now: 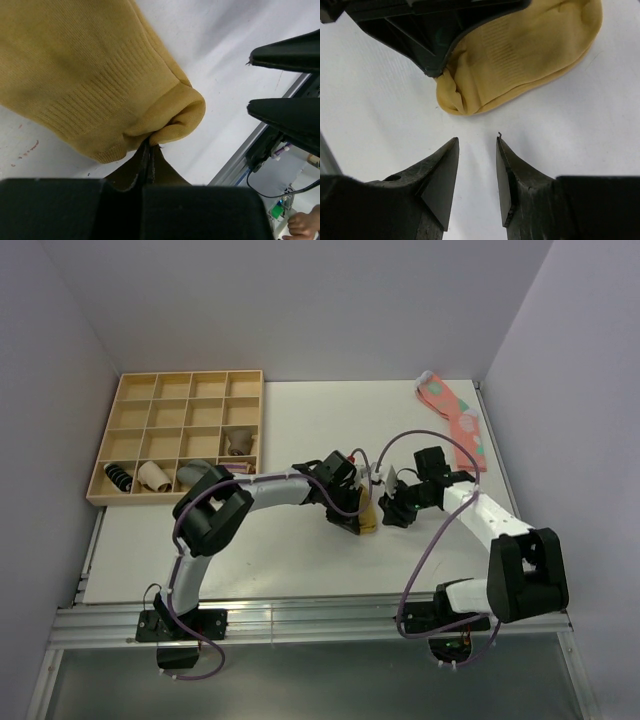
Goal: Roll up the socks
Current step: Adjust the sock at the center of the board.
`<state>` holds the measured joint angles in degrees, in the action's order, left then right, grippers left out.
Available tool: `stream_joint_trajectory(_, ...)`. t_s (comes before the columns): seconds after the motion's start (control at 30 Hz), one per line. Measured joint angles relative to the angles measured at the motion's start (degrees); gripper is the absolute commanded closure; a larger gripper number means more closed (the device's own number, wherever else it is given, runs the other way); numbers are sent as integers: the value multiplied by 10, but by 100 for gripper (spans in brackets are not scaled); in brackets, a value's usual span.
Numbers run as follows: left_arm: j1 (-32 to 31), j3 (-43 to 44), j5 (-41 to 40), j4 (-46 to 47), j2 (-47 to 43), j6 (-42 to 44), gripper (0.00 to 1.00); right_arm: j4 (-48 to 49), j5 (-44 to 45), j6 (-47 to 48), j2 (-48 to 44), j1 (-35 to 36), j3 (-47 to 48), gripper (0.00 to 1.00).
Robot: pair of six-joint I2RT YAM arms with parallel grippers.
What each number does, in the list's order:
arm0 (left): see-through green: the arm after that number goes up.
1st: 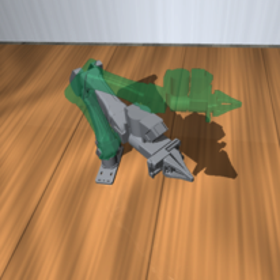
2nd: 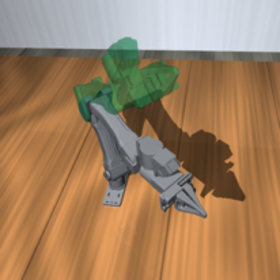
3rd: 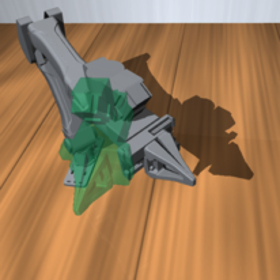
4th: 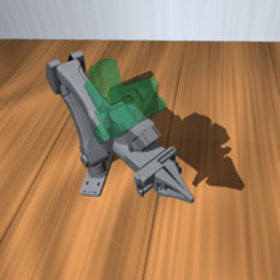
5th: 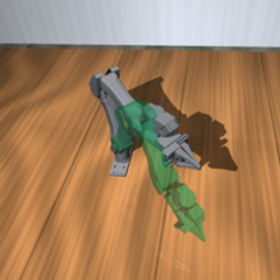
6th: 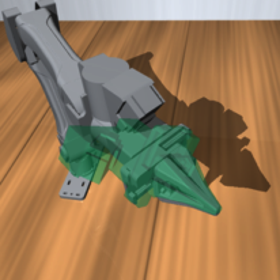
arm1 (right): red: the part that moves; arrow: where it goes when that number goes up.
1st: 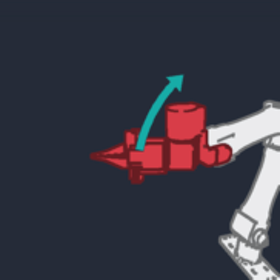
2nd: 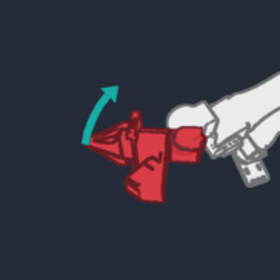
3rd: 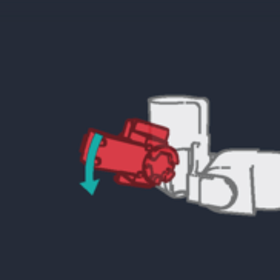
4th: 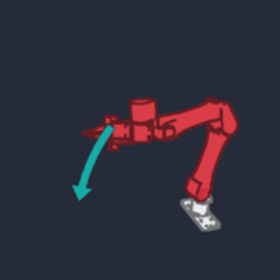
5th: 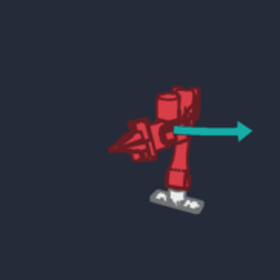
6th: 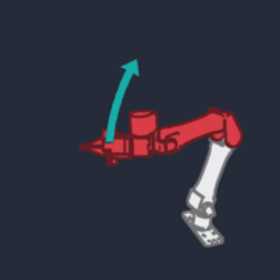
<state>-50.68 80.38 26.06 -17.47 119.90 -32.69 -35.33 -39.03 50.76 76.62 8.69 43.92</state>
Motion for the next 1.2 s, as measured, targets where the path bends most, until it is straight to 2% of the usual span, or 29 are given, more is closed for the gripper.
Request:
stream_joint_trajectory(0.3, 10, 9, 36, -8, 13, 0, 100, 50, 35, 14, -67, 50, -50, 58)
stream_joint_trajectory(0.97, 20, 32, 91, 0, 47, -26, 100, 119, 60, 64, -70, 174, -115, 59)
stream_joint_trajectory(1.2, 20, 32, 91, -1, 47, -30, 100, 170, 70, 74, -93, 176, -126, 59)
